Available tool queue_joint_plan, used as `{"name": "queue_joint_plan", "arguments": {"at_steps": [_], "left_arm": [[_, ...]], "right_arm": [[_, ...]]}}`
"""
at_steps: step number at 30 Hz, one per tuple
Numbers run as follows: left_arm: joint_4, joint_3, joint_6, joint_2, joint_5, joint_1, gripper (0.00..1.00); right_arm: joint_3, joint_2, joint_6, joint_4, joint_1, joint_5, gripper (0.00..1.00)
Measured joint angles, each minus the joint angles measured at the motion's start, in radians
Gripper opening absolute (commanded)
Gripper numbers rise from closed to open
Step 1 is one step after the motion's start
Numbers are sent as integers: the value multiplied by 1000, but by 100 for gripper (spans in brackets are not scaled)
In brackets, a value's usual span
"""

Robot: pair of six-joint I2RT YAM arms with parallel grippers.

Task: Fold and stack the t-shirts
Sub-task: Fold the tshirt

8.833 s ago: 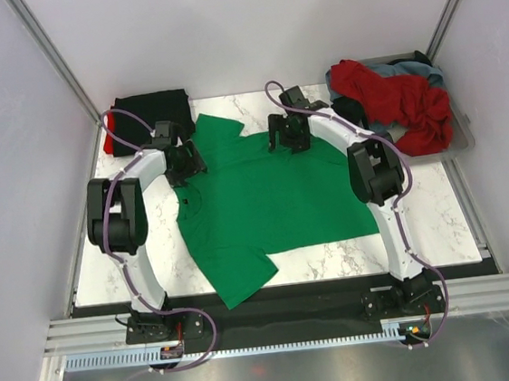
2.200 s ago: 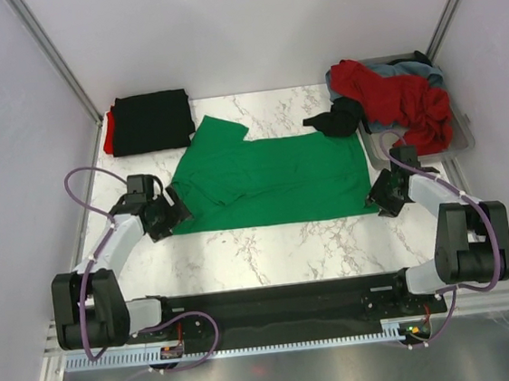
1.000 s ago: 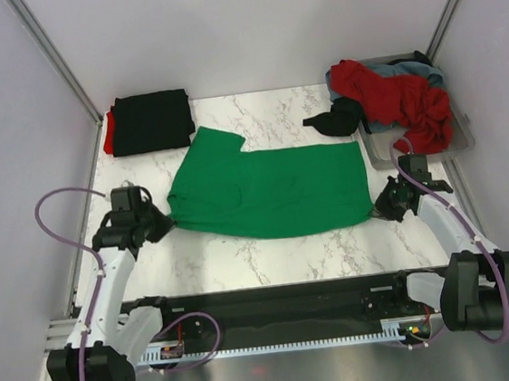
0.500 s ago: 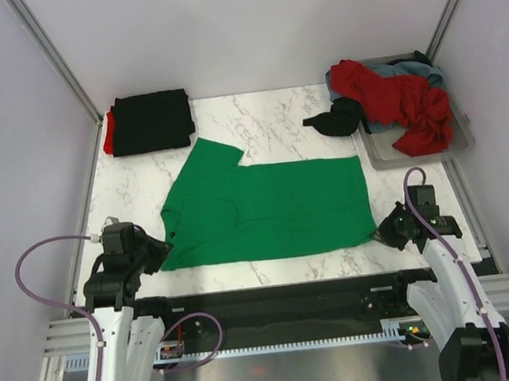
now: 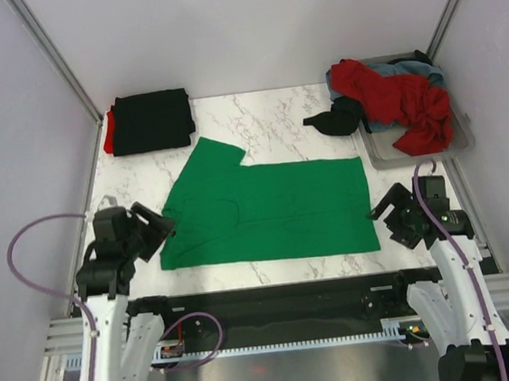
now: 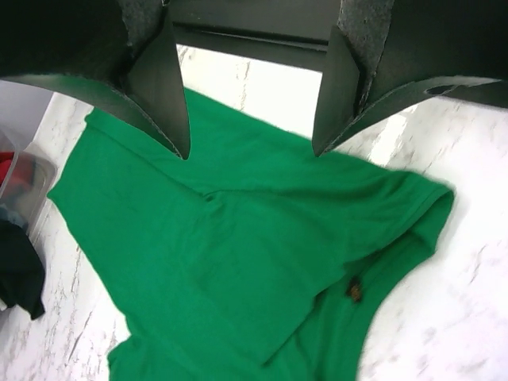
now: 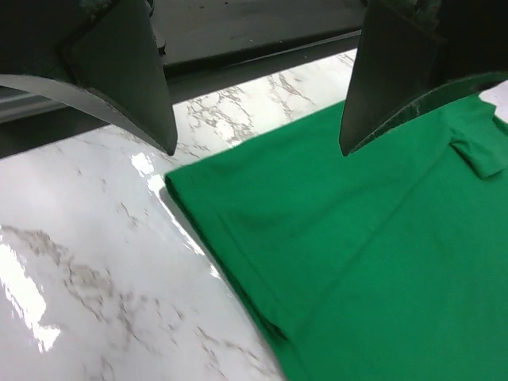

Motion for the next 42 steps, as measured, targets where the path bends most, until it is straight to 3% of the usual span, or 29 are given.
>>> {"name": "queue_joint_plan", "arguments": {"at_steps": [6, 12, 22, 29, 42], "left_arm": [[237, 226, 149, 516, 66, -1, 63], [373, 644, 298, 1100, 61, -16, 54], [354, 1264, 412, 1691, -53, -173, 56], [293, 1501, 430, 1902, -164, -265, 57], [213, 1533, 430, 2016, -286, -276, 63]], "right_arm": [[166, 129, -80, 70, 0, 2, 89], [222, 239, -143, 155, 0, 0, 89], [251, 345, -198, 242, 14, -26, 89], [251, 349, -209, 262, 42, -37, 89], [237, 352, -225, 277, 61, -37, 89]]}}
